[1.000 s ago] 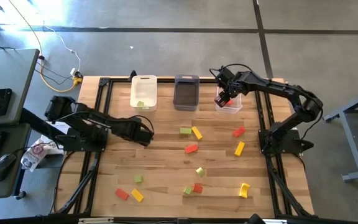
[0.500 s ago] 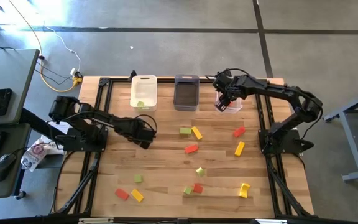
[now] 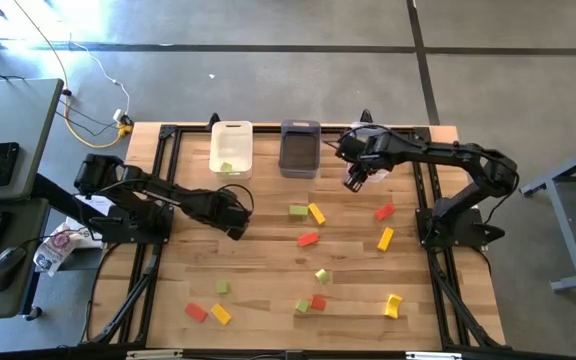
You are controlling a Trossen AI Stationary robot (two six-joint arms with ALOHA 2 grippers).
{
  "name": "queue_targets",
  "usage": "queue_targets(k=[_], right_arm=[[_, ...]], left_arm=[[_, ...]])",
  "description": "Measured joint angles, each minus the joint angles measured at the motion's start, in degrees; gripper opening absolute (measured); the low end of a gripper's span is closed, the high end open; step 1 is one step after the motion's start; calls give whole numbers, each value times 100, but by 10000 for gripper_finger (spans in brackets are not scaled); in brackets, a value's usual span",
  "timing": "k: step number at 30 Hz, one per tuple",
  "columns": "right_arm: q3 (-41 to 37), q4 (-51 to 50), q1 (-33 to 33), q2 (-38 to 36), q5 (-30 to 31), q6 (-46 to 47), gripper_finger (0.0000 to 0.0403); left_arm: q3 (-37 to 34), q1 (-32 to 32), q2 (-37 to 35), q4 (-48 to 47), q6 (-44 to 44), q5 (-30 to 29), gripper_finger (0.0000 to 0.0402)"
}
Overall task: Sort & place blocks by color
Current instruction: Put the yellow block into the black bin
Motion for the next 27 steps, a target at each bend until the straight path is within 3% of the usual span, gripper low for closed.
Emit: queue_targets(k=[12, 27], right_arm=[[0, -114, 975, 0, -25, 374, 151], [2, -119, 1858, 0, -278, 1523, 151]], left_arm=[[-1, 207, -405, 2060, 1507, 24, 100], [3, 1199, -401, 4860, 3964, 1235, 100]])
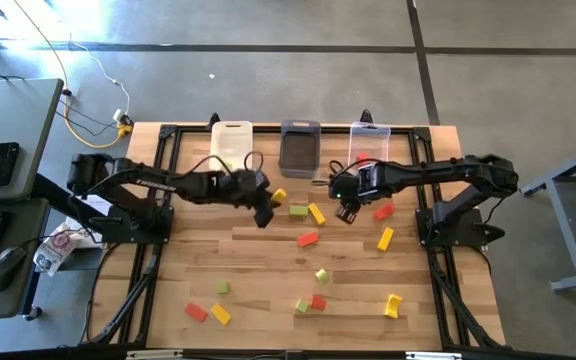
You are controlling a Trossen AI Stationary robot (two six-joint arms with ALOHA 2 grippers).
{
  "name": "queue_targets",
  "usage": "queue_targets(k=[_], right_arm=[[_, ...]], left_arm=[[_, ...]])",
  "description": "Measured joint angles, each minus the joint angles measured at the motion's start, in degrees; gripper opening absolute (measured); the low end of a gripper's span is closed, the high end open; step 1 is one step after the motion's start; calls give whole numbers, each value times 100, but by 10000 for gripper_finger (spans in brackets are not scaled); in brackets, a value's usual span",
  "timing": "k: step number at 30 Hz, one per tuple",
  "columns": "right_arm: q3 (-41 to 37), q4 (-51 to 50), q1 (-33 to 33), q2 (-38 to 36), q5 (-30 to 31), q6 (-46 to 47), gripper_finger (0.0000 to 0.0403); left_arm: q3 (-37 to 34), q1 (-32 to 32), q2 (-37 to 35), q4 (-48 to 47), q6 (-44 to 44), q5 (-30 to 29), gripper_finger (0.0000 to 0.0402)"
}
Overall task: Sort & place blocks by color
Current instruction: Put the yellow block into the black bin
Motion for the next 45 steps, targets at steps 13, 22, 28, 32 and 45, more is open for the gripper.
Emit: queue_targets(k=[13, 22, 28, 32, 45], right_arm=[[0, 287, 430, 0, 4, 1385, 151], [0, 652, 667, 0, 150, 1599, 152], [0, 647, 918, 0, 153, 1809, 151], [0, 647, 1109, 0, 153, 2111, 151], [0, 663, 1489, 0, 350, 2535, 152]], left_arm=[[177, 1180, 4, 1098, 1596, 713, 100], [789, 1593, 4, 648, 2439, 649, 101], [898, 1952, 77, 488, 2466, 649, 103], [898, 2171, 314, 518, 2466, 714, 103], [1128, 2368, 1390, 822, 2423, 997, 105]])
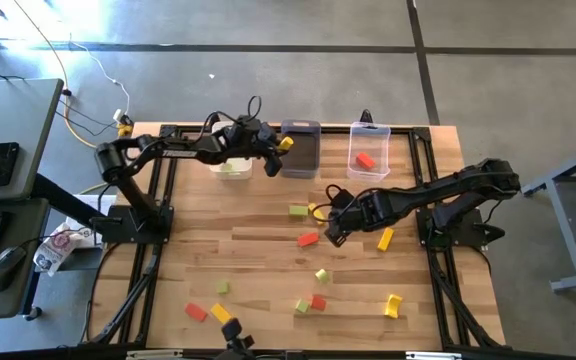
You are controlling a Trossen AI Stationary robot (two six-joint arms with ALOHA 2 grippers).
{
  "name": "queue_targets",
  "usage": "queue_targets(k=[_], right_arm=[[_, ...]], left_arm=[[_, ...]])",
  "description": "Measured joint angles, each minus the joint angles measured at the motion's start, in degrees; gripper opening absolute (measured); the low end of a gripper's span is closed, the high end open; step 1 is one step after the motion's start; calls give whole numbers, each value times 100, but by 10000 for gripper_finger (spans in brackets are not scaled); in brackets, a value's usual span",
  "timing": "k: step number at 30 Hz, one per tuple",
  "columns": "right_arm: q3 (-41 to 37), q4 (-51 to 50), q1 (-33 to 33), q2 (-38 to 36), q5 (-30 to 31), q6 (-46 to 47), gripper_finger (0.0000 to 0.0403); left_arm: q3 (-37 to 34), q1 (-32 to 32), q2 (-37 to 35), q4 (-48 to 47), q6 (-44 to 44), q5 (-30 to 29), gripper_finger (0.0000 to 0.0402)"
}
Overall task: Sort & place blocks by color
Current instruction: Put the yellow block into the black bin, then put the orange block into the transparent bin
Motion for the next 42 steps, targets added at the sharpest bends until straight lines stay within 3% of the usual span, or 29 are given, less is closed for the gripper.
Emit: queue_targets(k=[14, 31, 42], right_arm=[[0, 39, -2, 2, 149, 0, 152], [0, 39, 43, 2, -201, 297, 152], [0, -71, 555, 2, -766, 821, 152]], left_arm=[[973, 13, 948, -708, -116, 245, 109], [977, 7, 946, -1017, -157, 270, 195], [977, -14, 252, -1526, 99, 290, 198]])
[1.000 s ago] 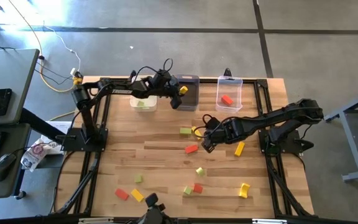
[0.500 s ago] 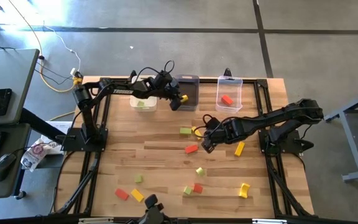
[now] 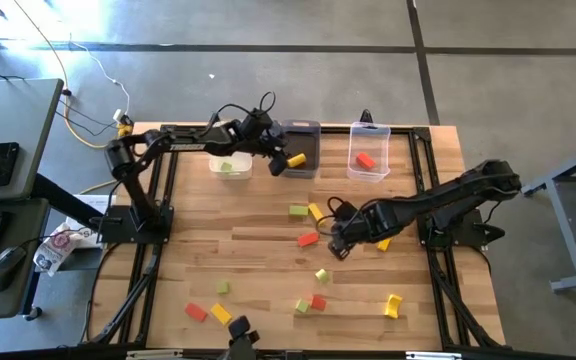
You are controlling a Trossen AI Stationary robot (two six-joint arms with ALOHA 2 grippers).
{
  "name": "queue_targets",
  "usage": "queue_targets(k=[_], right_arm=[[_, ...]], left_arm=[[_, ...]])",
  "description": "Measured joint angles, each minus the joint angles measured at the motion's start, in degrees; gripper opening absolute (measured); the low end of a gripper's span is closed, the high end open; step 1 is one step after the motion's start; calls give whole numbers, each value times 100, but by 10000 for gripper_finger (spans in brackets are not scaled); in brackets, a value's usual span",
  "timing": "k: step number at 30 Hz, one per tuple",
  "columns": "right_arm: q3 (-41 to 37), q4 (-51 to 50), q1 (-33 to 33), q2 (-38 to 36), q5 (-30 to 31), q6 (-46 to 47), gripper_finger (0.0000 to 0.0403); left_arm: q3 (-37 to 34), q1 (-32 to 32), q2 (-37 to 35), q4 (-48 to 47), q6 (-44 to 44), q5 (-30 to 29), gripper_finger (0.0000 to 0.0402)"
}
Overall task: Sort & place blocks by color
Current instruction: Put the orange block into the transparent bin
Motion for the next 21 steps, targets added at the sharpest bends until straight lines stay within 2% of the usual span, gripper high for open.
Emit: queue_targets(k=[12, 21], right_arm=[[0, -1587, 274, 0, -130, 517, 152], [0, -2580, 231, 2, -125, -1301, 152]], left_arm=[[4, -615, -941, -1658, 348, -37, 198], [2, -1282, -1048, -2518, 499, -49, 197]])
